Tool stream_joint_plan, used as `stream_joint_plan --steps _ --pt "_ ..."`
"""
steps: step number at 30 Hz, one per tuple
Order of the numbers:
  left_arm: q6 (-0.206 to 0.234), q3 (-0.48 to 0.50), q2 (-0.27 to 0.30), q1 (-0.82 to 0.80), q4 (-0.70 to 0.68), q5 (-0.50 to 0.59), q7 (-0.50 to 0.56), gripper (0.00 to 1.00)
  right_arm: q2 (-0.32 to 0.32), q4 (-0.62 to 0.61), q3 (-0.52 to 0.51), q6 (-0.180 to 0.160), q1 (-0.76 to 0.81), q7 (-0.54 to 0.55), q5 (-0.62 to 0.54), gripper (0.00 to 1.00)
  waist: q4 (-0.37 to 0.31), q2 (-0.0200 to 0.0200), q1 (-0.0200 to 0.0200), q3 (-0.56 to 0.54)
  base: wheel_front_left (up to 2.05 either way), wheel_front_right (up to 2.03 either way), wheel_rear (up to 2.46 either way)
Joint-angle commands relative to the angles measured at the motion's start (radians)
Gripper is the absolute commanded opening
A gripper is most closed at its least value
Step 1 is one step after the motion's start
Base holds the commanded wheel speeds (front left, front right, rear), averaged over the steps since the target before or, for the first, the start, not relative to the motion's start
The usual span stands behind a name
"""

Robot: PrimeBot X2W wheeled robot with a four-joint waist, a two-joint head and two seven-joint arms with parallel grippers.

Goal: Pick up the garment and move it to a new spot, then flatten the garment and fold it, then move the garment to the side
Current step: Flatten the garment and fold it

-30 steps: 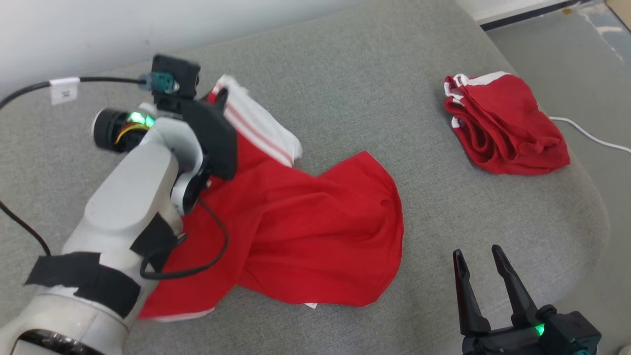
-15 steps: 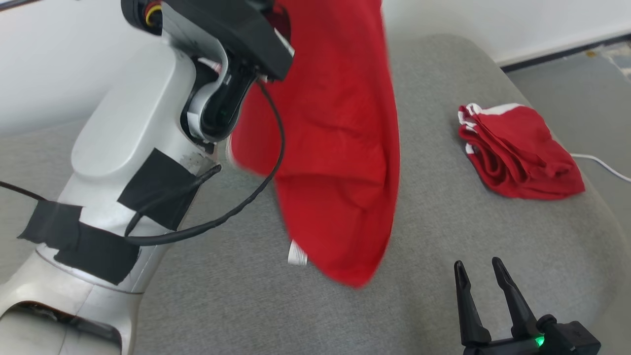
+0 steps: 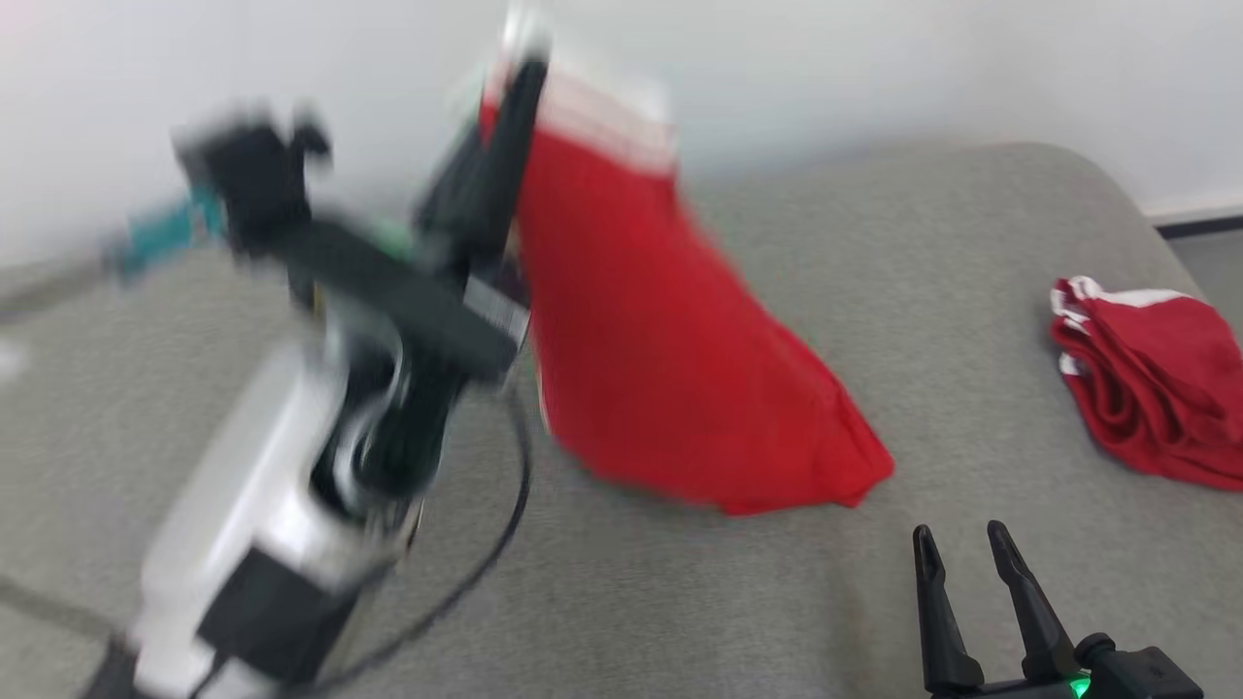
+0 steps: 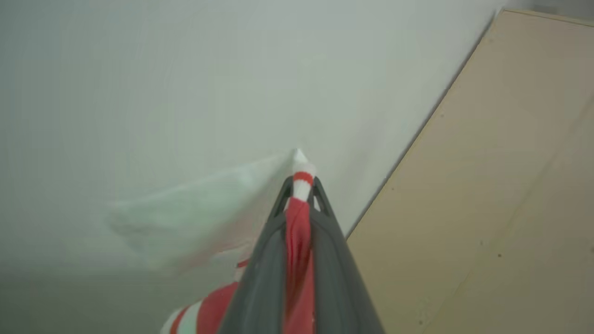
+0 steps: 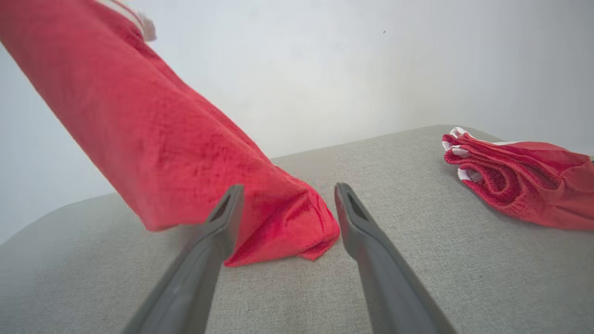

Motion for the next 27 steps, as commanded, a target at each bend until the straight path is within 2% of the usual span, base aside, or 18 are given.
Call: stream_joint_plan --steps 1,5,7,11,13,21,25,27 --pt "0.012 0.006 0.033 0.113 -0.045 -0.029 0.003 0.0 0.0 -0.004 0.0 -0.003 0.006 -0.001 0.006 1.0 0.075 0.0001 0.0001 -0.008 0.0 0.0 0.0" --pt "0.06 0.043 0.098 0.354 -0.12 -0.076 -0.034 0.0 0.0 -0.008 -0.014 -0.003 0.002 -0.001 -0.003 1.0 0.109 0.0001 0.0001 -0.003 0.0 0.0 0.0" --pt "0.081 0.057 0.13 0.449 -0.131 -0.059 -0.068 0.0 0.001 -0.007 -0.017 -0.003 0.0 -0.001 -0.009 1.0 0.119 0.0001 0.0001 -0.003 0.0 0.0 0.0" --pt "0.118 0.096 0.147 0.587 -0.103 -0.049 -0.156 0.0 0.0 -0.007 -0.019 -0.003 0.0 -0.001 -0.015 1.0 0.128 0.0001 0.0001 -0.002 0.0 0.0 0.0" --pt "0.13 0.117 0.133 0.634 -0.069 -0.049 -0.189 0.0 0.0 -0.007 -0.021 -0.003 0.0 -0.001 -0.02 1.0 0.13 0.0001 0.0001 -0.003 0.0 0.0 0.0" --pt "0.106 0.207 0.029 0.744 0.093 -0.037 -0.232 0.0 0.0 -0.01 -0.03 -0.003 0.009 -0.001 -0.039 1.0 0.127 0.0001 0.0001 -0.009 0.0 0.0 0.0" --pt "0.082 0.189 -0.004 0.783 0.117 -0.058 -0.213 0.0 0.0 -0.012 -0.033 -0.003 0.013 -0.001 -0.043 1.0 0.124 0.0001 0.0001 -0.012 0.0 0.0 0.0" --pt "0.049 0.148 -0.009 0.811 0.111 -0.086 -0.143 0.0 0.0 -0.012 -0.035 -0.003 0.015 -0.001 -0.043 1.0 0.123 0.0001 0.0001 -0.014 0.0 0.0 0.0"
